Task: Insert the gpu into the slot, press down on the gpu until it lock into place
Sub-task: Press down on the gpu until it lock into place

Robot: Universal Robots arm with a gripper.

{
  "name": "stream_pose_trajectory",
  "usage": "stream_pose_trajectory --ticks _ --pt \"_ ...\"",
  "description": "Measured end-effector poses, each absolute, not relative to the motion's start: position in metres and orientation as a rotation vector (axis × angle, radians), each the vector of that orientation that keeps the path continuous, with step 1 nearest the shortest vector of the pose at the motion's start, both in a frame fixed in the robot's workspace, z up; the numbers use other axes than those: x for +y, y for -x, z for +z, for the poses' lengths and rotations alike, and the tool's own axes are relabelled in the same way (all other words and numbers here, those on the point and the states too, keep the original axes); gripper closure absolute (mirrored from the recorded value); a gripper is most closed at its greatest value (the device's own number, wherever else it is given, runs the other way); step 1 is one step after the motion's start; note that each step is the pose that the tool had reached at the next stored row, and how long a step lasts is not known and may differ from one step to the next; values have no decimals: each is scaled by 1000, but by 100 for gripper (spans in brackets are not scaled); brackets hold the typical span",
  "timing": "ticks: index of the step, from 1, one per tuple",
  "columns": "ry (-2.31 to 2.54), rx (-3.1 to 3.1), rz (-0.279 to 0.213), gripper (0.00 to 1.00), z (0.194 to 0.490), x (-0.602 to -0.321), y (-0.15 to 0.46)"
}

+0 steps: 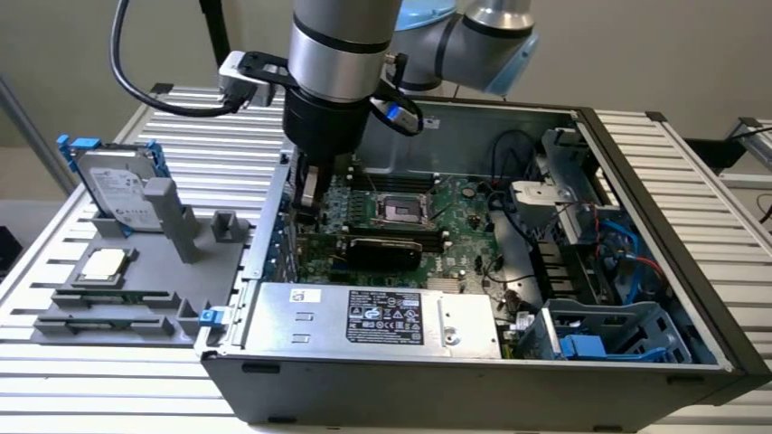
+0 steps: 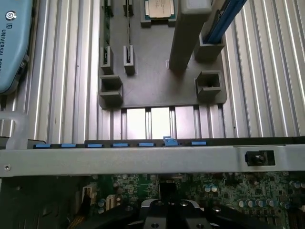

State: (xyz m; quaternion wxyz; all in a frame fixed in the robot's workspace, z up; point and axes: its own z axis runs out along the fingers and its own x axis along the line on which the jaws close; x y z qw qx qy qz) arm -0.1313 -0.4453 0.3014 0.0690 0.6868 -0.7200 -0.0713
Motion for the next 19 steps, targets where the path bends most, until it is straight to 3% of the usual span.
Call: stream_pose_trajectory --ticks 19 --pt "-2059 -2163 -209 87 300 -443 131"
